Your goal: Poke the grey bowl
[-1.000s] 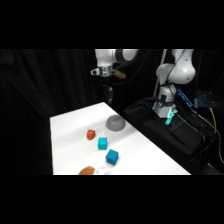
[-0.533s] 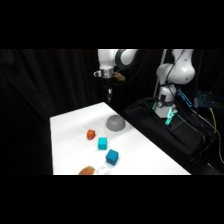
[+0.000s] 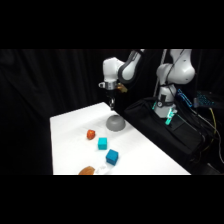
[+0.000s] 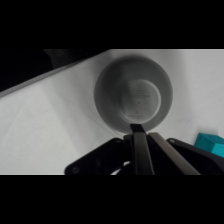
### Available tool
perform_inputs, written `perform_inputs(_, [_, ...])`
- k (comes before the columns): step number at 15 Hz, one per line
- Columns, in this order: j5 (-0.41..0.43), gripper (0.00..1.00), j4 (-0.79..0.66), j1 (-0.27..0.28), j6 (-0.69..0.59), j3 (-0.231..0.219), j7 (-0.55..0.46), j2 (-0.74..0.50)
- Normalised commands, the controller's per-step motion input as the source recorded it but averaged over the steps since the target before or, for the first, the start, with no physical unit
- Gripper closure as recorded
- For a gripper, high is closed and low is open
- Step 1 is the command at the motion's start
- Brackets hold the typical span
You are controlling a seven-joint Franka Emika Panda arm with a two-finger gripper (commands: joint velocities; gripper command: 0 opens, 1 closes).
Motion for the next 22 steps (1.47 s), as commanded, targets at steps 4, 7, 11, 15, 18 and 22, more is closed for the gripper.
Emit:
perform_inputs(4, [0.282, 1.0, 0.02, 0.011, 0.34, 0.1, -0.21, 0.31])
perform_inputs(7, [0.254, 1.0, 0.07, -0.033, 0.29, 0.139, -0.19, 0.29])
perform_inputs(11, [0.038, 1.0, 0.02, -0.042, 0.15, 0.054, -0.07, 0.09])
perform_inputs(15, [-0.418, 1.0, -0.24, 0.055, -0.09, -0.17, 0.24, -0.5])
perform_inputs(18, [-0.428, 1.0, -0.18, 0.012, -0.38, -0.126, 0.25, -0.72])
perform_inputs(22, [-0.181, 0.74, 0.05, -0.045, -0.55, 0.042, 0.13, -0.58])
